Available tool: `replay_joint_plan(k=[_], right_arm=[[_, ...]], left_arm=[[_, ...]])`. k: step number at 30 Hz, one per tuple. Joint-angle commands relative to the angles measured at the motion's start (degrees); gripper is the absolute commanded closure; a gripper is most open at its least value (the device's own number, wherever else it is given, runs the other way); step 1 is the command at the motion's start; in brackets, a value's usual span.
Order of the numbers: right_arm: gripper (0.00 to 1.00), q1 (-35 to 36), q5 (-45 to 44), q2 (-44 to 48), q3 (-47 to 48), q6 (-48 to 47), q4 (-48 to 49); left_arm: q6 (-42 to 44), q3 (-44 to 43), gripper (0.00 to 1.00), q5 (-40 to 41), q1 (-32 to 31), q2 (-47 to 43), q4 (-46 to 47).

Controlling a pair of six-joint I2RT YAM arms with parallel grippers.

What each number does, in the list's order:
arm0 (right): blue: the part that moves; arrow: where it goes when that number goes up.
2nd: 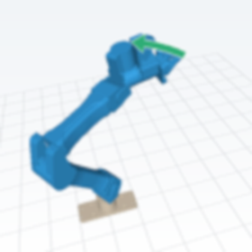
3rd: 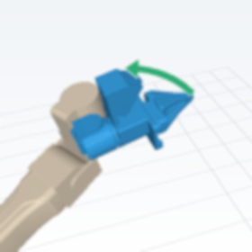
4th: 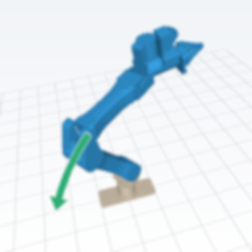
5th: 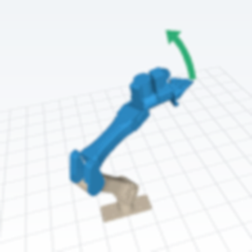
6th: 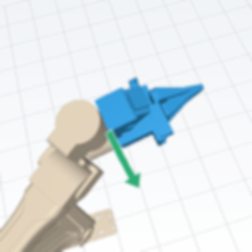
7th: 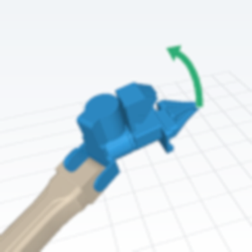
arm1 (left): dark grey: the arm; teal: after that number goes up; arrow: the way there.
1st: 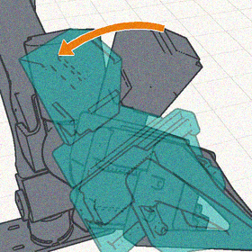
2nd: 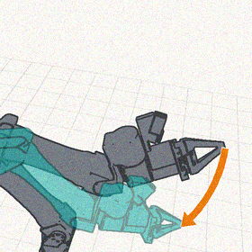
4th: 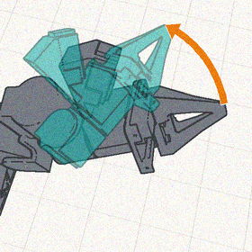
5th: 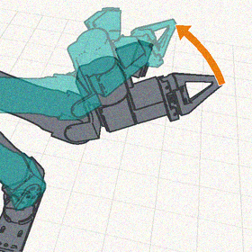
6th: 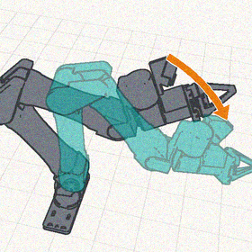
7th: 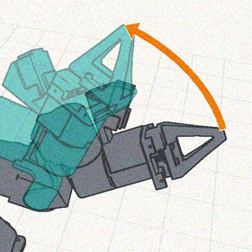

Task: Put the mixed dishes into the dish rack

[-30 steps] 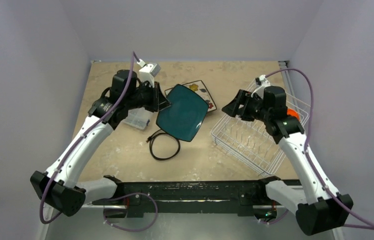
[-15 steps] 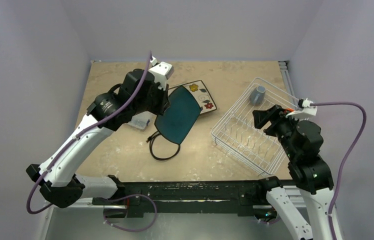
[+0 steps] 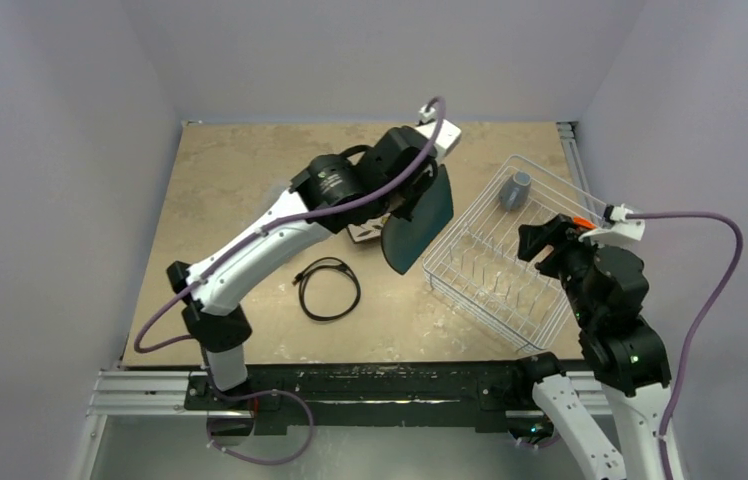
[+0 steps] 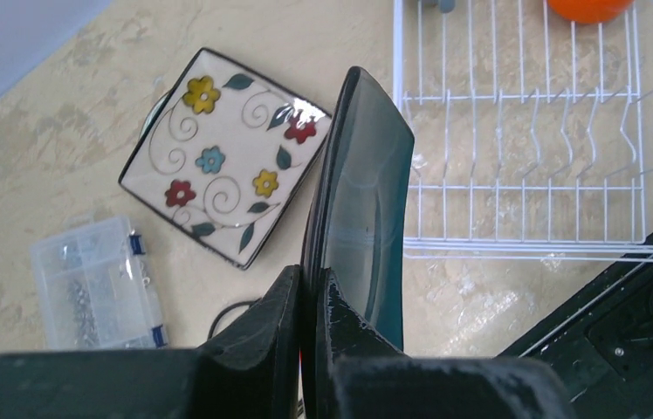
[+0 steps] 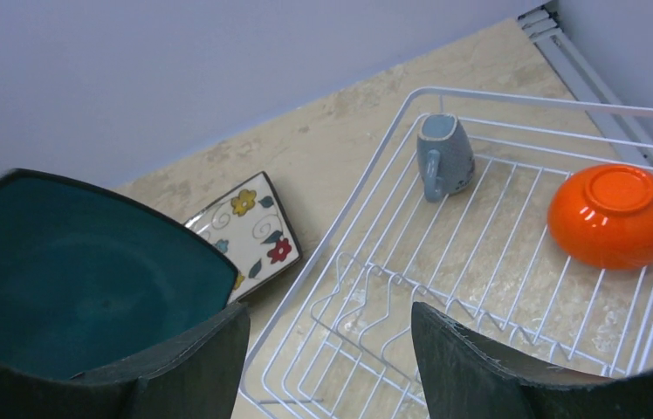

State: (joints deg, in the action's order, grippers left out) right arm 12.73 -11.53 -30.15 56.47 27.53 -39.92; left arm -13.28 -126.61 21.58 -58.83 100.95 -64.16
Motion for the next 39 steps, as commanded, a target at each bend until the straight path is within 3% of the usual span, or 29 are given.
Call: replay_joint_plan(k=[1, 7, 25, 39], right_arm=[[0.32, -0.01, -6.22, 3.19, 2.47, -0.67, -0.44], [0.33, 0.01, -9.16, 6.72, 1.31, -0.84, -0.51], [0.33, -0.02, -8.39, 6.73, -0.12, -1.08, 0.17], [0.33, 0.01, -9.04, 7.74, -0.74, -0.89, 0.73]], left_arm=[[3.4, -13.56, 1.0, 4.01, -3.26, 6.23, 1.01], [3.7, -18.76, 1.0, 3.33, -4.36, 12.81, 3.03], [4.22, -16.49, 1.0, 7.24, -4.45, 19.24, 19.43], [7.4, -13.91, 1.0, 11.14, -4.54, 24.16, 24.9]])
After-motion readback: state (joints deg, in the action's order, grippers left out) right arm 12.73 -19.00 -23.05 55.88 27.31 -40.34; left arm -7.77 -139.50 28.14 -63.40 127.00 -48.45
